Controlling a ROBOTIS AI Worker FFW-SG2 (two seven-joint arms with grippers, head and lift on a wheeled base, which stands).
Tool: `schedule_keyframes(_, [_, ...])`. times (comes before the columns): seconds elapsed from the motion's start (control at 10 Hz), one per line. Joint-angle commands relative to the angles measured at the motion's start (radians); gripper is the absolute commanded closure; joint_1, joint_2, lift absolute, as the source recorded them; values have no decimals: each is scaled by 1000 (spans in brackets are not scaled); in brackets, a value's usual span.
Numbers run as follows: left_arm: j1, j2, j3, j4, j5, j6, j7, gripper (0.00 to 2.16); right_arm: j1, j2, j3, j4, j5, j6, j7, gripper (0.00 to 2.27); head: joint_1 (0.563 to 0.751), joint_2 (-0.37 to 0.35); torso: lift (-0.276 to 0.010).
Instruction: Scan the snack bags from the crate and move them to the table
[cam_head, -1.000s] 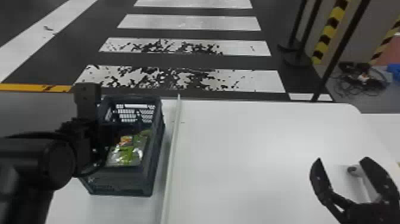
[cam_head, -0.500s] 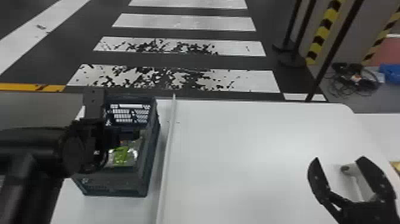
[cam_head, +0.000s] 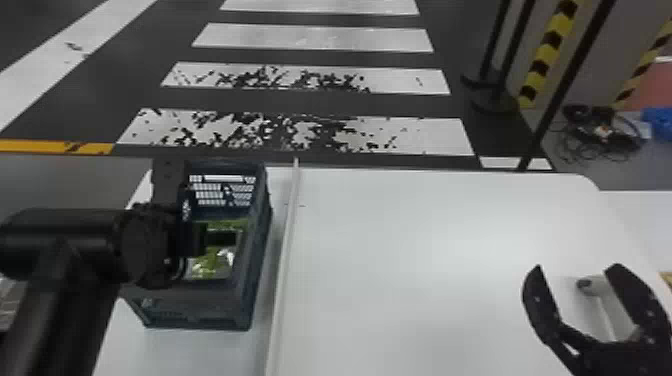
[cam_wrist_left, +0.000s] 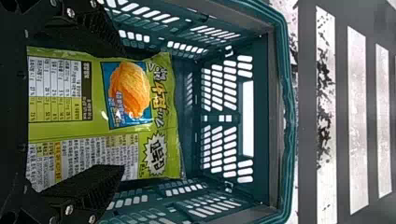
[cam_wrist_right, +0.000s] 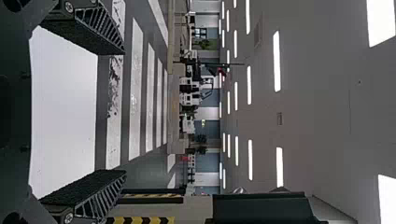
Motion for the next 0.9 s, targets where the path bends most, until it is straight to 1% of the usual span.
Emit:
schedule_keyframes(0.0, [-27,-6,-2,26,0,27,-5,157,3,0,1,5,0,-24,0,87,695,1,-95])
schedule_keyframes(0.1, [-49,-10,-5,46,0,39,-6,161,3,0,3,7,2,-33,0,87,695,-1,-95])
schedule_keyframes(0.2, [-66,-12,-12,63,-2,48,-6,215,5,0,3,7,0,-39,-2,87,695,-4,-95])
schedule_keyframes(0.3, [-75,-14,-12,71,-2,51,-8,215,5,0,3,8,0,-42,-2,87,695,-7,-95])
schedule_keyframes(0.6, [-86,-15,-9,94,0,76,-6,235,7,-2,5,15,0,-48,-2,87,695,-10,-95])
schedule_keyframes(0.7, [-92,-17,-6,108,0,94,-6,232,7,-2,8,16,2,-58,-2,87,695,-10,-95])
schedule_keyframes(0.8, [-95,-17,-8,128,0,94,-8,232,7,-2,9,21,0,-70,-2,87,695,-8,-95])
